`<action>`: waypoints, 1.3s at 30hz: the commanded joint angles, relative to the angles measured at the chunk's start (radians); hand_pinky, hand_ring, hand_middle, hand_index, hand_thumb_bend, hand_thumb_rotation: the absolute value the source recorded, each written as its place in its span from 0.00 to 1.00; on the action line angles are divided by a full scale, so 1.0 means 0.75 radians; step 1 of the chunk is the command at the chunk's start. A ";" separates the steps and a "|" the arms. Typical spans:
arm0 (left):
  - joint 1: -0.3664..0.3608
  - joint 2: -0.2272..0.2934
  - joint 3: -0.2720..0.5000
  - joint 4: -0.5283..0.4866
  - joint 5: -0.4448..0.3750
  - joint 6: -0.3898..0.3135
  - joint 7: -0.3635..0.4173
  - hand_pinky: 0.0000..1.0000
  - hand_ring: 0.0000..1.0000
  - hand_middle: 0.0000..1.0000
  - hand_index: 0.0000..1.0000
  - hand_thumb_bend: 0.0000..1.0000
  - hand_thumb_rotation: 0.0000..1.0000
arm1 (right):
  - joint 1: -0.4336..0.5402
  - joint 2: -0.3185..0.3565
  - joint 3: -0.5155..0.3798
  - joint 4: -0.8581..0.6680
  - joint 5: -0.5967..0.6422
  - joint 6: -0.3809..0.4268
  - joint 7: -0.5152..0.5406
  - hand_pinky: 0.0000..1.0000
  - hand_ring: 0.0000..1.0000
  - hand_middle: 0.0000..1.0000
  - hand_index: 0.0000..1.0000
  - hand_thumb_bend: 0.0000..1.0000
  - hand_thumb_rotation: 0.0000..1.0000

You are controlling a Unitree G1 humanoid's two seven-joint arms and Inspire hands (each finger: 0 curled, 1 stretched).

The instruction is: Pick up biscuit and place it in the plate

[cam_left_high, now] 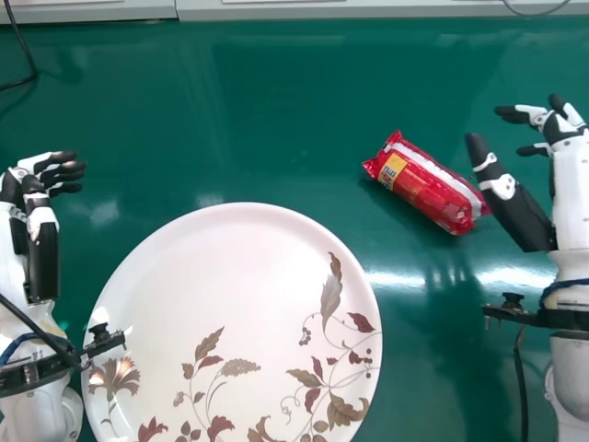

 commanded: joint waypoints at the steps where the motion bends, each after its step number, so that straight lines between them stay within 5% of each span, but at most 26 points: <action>1: 0.037 -0.014 -0.005 0.048 -0.024 0.014 -0.009 0.56 0.62 0.63 0.67 0.08 0.32 | -0.010 0.030 0.010 0.022 -0.024 -0.030 -0.068 0.55 0.68 0.74 0.73 0.75 0.56; 9: 0.032 0.004 0.005 0.061 -0.031 -0.008 -0.012 0.55 0.62 0.62 0.66 0.08 0.30 | -0.001 0.034 0.032 0.018 -0.021 -0.027 -0.069 0.56 0.68 0.74 0.74 0.72 0.56; 21: 0.042 0.029 0.019 0.085 -0.051 -0.038 -0.022 0.57 0.64 0.64 0.67 0.09 0.30 | 0.005 -0.055 0.047 -0.088 -0.036 0.181 0.264 0.62 0.76 0.81 0.79 0.94 0.39; 39: 0.065 0.023 0.031 0.069 -0.063 -0.030 -0.026 0.64 0.69 0.67 0.71 0.10 0.37 | -0.138 -0.219 0.082 0.032 -0.058 0.301 0.451 0.65 0.78 0.85 0.84 1.00 0.59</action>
